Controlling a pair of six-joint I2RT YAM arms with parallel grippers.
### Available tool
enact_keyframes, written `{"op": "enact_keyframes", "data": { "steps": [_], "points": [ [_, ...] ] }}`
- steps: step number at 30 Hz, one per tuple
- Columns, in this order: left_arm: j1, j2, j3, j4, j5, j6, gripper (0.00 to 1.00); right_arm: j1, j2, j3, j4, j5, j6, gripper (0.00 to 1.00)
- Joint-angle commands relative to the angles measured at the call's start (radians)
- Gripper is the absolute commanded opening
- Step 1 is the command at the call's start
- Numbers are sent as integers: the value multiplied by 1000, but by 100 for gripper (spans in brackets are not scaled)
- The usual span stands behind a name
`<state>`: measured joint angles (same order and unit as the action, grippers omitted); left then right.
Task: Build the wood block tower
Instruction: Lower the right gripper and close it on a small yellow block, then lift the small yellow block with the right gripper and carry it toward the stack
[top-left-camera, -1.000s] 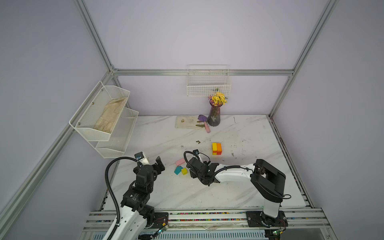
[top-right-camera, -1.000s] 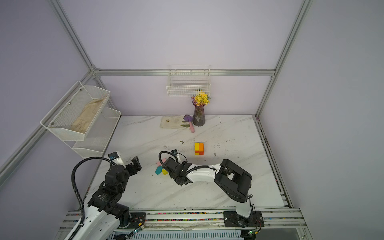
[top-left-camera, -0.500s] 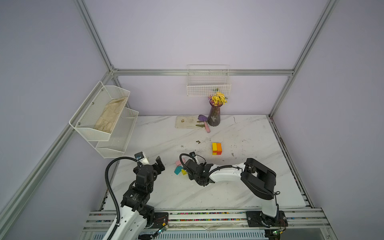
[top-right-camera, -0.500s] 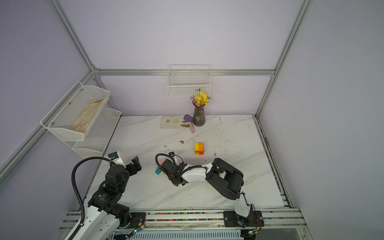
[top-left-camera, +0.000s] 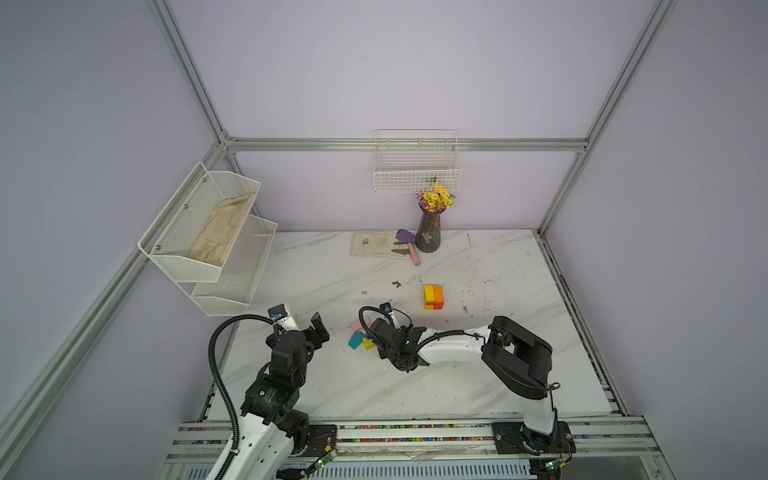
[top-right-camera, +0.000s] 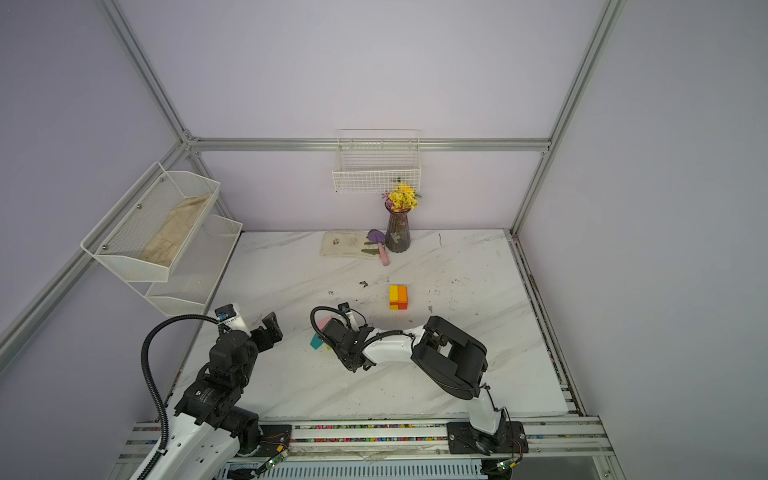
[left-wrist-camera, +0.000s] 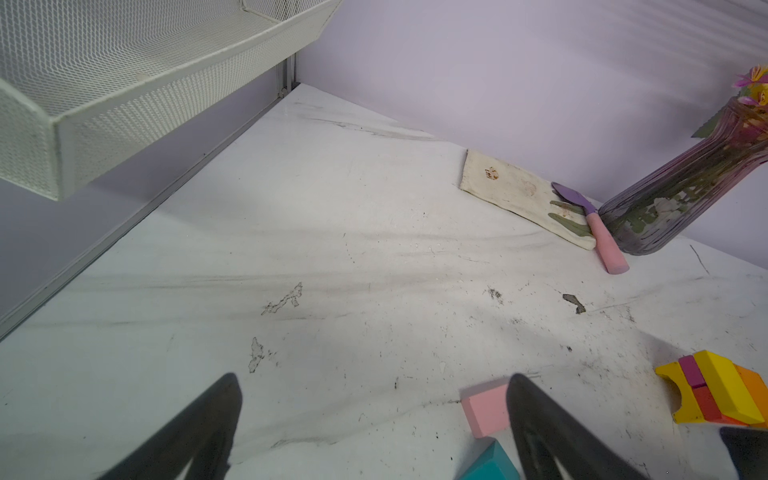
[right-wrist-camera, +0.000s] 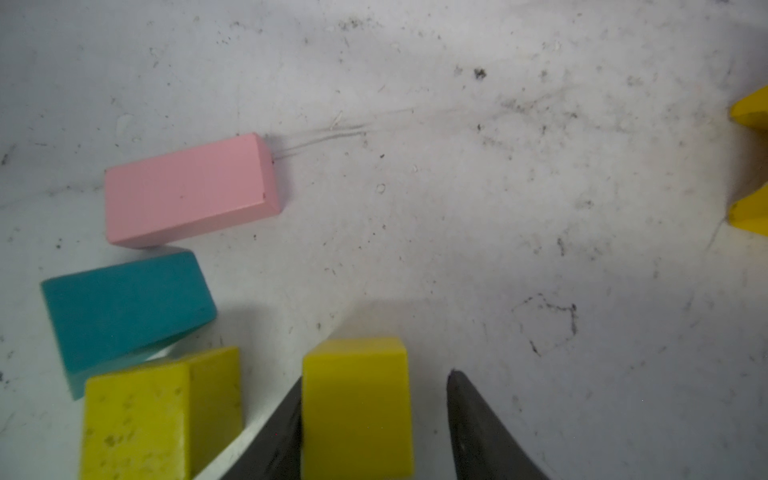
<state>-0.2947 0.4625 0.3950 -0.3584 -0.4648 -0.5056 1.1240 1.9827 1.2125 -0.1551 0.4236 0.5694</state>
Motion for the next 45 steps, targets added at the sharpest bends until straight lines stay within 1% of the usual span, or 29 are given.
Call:
{"op": "enact_keyframes", "data": {
  "steps": [1, 4, 9, 16, 17, 19, 21, 25, 28, 31, 34, 36, 38, 39, 40, 41, 44, 45],
  "points": [
    [6, -15, -35, 26, -13, -10, 98, 8, 21, 43, -30, 29, 9, 49],
    [6, -21, -36, 21, -14, -11, 98, 7, 30, 59, -38, 32, 4, 48],
    [6, -34, -39, 15, -19, -16, 98, 7, 36, 74, -49, 32, 0, 41],
    [6, -41, -41, 14, -15, -17, 98, 7, 42, 70, -58, 38, 4, 39],
    [6, -41, -41, 13, -15, -17, 98, 7, 42, 70, -58, 40, 4, 38],
    [6, -43, -41, 13, -10, -17, 98, 6, 34, 68, -60, 41, 4, 29],
    [6, -46, -41, 16, 7, -13, 98, 7, 18, 61, -63, 47, 9, 23],
    [6, -79, -43, 21, 92, 19, 100, 7, -51, 46, -90, 65, 12, 19],
    [6, -123, -61, 39, 143, 56, 100, 7, -147, 42, -148, 83, 7, 17],
    [6, -171, -79, 43, 156, 71, 100, 6, -267, 43, -220, 107, -5, 13],
    [5, -209, -87, 32, 162, 70, 100, -12, -387, 51, -244, 75, -55, 11],
    [5, -229, -91, 25, 169, 70, 100, -39, -445, 82, -272, 94, -89, 12],
    [5, -243, -92, 20, 173, 69, 100, -77, -477, 109, -286, 142, -126, 11],
    [5, -248, -93, 17, 171, 68, 100, -104, -489, 115, -277, 166, -149, 10],
    [5, -251, -93, 15, 170, 67, 100, -140, -493, 115, -273, 180, -164, 6],
    [5, -252, -93, 13, 168, 65, 100, -192, -499, 113, -261, 181, -174, 1],
    [5, -248, -92, 12, 167, 62, 100, -344, -498, 92, -213, 93, -192, 0],
    [5, -246, -91, 10, 167, 61, 100, -374, -498, 84, -207, 87, -189, 0]
  ]
}}
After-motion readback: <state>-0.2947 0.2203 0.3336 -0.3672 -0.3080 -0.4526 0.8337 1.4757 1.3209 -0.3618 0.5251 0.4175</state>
